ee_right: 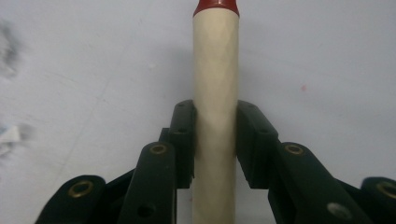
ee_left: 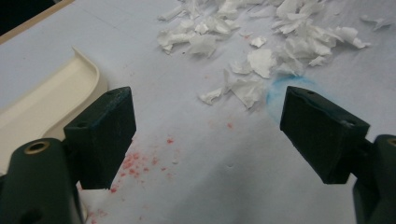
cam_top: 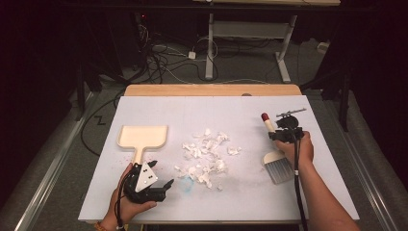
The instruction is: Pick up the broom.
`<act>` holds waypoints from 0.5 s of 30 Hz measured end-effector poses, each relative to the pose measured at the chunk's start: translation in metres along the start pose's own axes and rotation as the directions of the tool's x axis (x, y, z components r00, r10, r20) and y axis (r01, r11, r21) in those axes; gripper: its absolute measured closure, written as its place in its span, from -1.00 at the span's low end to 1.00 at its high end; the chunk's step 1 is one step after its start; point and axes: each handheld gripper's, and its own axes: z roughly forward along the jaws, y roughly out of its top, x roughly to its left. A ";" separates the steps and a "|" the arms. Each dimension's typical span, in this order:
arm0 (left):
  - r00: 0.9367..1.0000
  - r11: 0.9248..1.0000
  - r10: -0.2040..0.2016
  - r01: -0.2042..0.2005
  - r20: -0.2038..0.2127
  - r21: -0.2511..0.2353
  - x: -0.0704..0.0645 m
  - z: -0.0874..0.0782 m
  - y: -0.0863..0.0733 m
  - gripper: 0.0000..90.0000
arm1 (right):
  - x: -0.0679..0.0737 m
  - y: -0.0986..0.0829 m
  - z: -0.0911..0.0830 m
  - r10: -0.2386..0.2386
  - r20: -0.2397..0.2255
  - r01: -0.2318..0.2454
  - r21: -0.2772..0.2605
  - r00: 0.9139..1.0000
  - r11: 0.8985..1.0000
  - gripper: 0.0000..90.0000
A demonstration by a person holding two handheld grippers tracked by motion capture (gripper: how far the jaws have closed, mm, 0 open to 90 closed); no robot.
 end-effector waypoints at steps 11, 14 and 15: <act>0.996 0.997 -0.050 0.055 0.080 -0.063 -0.013 -0.003 0.030 -0.59 | 0.023 -0.021 -0.084 -0.075 -0.019 0.063 -0.373 0.997 0.926 0.58; 0.985 0.993 -0.065 0.079 0.157 -0.084 -0.029 0.006 0.065 -0.54 | 0.029 -0.022 -0.097 -0.083 -0.049 0.056 -0.410 0.995 0.910 0.58; 0.980 0.992 -0.060 0.080 0.192 -0.101 -0.035 0.009 0.076 -0.52 | 0.031 -0.023 -0.101 -0.087 -0.049 0.057 -0.427 0.995 0.902 0.58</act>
